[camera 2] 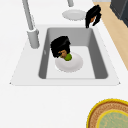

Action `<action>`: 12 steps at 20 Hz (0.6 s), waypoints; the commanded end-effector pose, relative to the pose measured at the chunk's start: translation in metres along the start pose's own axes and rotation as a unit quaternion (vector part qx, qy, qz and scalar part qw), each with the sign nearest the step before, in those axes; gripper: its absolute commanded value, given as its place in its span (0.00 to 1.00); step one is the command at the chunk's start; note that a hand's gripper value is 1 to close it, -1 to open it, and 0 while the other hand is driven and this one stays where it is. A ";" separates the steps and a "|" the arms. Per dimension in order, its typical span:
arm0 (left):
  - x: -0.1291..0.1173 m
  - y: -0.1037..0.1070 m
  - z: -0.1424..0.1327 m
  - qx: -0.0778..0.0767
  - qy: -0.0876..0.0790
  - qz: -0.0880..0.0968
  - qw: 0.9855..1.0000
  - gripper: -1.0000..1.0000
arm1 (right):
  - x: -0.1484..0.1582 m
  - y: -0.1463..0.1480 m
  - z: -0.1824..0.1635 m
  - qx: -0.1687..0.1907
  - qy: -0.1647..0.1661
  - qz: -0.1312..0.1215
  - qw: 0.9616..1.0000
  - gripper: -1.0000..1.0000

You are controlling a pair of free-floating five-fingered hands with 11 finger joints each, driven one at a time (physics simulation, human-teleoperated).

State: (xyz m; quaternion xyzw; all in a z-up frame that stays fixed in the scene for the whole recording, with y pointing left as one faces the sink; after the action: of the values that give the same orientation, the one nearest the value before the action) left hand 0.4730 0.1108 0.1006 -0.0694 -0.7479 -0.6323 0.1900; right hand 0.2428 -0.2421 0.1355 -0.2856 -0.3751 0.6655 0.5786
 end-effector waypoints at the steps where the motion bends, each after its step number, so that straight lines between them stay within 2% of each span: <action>1: 0.012 0.025 0.020 -0.005 0.005 0.022 1.000 1.00 | 0.000 0.000 0.000 0.000 0.000 0.000 1.000 0.50; 4: 0.020 0.043 0.035 -0.006 0.006 0.028 1.000 1.00 | 0.000 0.000 0.000 0.000 0.000 0.000 1.000 0.50; 7: 0.026 0.060 0.055 -0.004 0.004 0.024 1.000 1.00 | 0.000 0.000 0.000 0.000 0.000 0.000 1.000 0.50; 12: 0.032 0.086 0.088 -0.003 0.007 0.027 1.000 1.00 | 0.000 0.000 0.000 0.000 0.000 0.000 1.000 0.50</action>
State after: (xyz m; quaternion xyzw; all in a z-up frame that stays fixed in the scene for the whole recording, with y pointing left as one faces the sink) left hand 0.4581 0.1872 0.1675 -0.0745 -0.7463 -0.6322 0.1944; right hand 0.2428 -0.2421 0.1355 -0.2856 -0.3751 0.6655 0.5786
